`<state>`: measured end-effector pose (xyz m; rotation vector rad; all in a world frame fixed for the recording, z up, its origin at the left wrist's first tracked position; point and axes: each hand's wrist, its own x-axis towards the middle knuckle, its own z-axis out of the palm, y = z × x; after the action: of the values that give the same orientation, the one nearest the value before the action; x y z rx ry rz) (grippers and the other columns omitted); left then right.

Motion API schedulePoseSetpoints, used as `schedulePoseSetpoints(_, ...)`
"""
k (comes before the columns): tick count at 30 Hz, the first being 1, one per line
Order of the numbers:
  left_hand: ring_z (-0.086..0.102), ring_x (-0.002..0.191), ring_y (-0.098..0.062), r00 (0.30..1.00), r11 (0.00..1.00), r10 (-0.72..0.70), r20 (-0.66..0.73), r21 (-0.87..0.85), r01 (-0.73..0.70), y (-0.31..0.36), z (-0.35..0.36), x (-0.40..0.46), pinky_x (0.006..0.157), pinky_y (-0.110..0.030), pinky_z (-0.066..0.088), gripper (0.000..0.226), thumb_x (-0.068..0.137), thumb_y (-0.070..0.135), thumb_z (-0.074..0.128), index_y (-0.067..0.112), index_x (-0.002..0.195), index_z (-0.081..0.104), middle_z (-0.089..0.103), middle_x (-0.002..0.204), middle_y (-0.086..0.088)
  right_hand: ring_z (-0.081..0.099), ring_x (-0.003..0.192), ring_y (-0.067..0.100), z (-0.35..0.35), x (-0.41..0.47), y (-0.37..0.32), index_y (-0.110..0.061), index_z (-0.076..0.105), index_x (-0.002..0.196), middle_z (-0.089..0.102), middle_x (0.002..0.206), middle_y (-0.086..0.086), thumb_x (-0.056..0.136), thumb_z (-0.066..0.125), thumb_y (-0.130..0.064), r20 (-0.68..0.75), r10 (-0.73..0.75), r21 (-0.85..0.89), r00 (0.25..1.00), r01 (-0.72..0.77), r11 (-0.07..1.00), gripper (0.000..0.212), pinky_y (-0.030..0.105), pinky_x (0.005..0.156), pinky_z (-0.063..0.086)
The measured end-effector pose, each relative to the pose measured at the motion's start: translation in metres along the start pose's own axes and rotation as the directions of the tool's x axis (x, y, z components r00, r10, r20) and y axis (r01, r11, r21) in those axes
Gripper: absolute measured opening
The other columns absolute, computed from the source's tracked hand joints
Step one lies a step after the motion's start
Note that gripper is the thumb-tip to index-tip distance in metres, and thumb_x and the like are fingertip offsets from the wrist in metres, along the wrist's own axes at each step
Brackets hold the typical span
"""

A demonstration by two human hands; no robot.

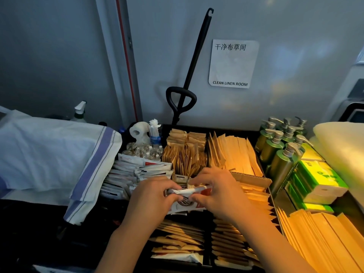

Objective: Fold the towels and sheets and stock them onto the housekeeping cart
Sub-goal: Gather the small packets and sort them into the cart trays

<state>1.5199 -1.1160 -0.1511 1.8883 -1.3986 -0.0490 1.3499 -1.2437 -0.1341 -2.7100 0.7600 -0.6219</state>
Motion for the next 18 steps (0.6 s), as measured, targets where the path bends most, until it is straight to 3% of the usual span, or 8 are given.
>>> schedulePoseSetpoints(3,0.062,0.084,-0.001,0.997,0.995,0.026,-0.068,-0.095,-0.033,-0.003,-0.002,0.001,0.066,-0.009,0.044,0.029,0.077,0.029,0.089,0.041,0.100,0.078,0.065,0.096,0.029,0.057,0.087,-0.001,0.003,0.001,-0.005,-0.036,0.077,0.105,0.063,0.094,-0.024,0.085,0.079,-0.046,0.016,-0.018,0.076,1.000,0.017,0.997,0.023,0.021,0.077,0.045)
schedulePoseSetpoints(6,0.065,0.090,0.000,0.987,0.984,-0.012,-0.162,-0.179,-0.018,-0.013,-0.006,0.002,0.072,-0.011,0.048,0.037,0.079,0.024,0.087,0.041,0.109,0.075,0.067,0.100,0.028,0.061,0.087,0.000,0.005,0.003,-0.006,-0.031,0.077,0.100,0.067,0.092,-0.021,0.086,0.079,-0.041,-0.055,0.037,0.140,0.998,-0.029,0.990,0.017,0.023,0.075,0.052)
schedulePoseSetpoints(11,0.066,0.099,0.003,0.983,0.961,-0.109,-0.148,-0.270,0.066,-0.037,-0.015,0.004,0.080,-0.013,0.052,0.044,0.079,0.025,0.088,0.041,0.117,0.073,0.069,0.105,0.028,0.066,0.093,-0.005,0.009,0.008,-0.016,-0.039,0.071,0.093,0.069,0.090,-0.024,0.089,0.078,-0.029,-0.204,0.175,0.386,0.963,-0.085,0.919,0.012,0.016,0.069,0.057)
schedulePoseSetpoints(13,0.069,0.093,0.001,0.981,0.935,-0.162,-0.106,-0.335,0.118,-0.040,-0.018,0.005,0.076,-0.018,0.057,0.046,0.080,0.021,0.087,0.049,0.113,0.071,0.071,0.099,0.027,0.068,0.094,-0.006,0.013,0.012,-0.022,-0.042,0.065,0.094,0.069,0.098,-0.027,0.092,0.075,-0.022,-0.198,0.218,0.501,0.956,-0.092,0.860,0.022,0.018,0.068,0.060)
schedulePoseSetpoints(16,0.068,0.089,0.007,0.984,0.934,-0.137,-0.115,-0.346,0.090,-0.040,-0.024,0.010,0.071,-0.006,0.050,0.051,0.085,0.022,0.083,0.069,0.093,0.064,0.070,0.092,0.032,0.071,0.094,0.000,0.022,0.022,-0.032,-0.040,0.061,0.094,0.070,0.101,-0.021,0.093,0.074,-0.015,-0.170,0.202,0.566,0.964,-0.072,0.821,0.028,0.023,0.069,0.062)
schedulePoseSetpoints(18,0.067,0.087,0.008,0.985,0.951,-0.092,-0.147,-0.306,0.044,-0.042,-0.031,0.016,0.069,-0.004,0.047,0.047,0.088,0.025,0.080,0.069,0.087,0.064,0.070,0.090,0.034,0.073,0.092,0.004,0.029,0.028,-0.037,-0.036,0.061,0.093,0.073,0.098,-0.014,0.093,0.074,-0.013,-0.159,0.197,0.609,0.967,-0.061,0.791,0.027,0.024,0.070,0.062)
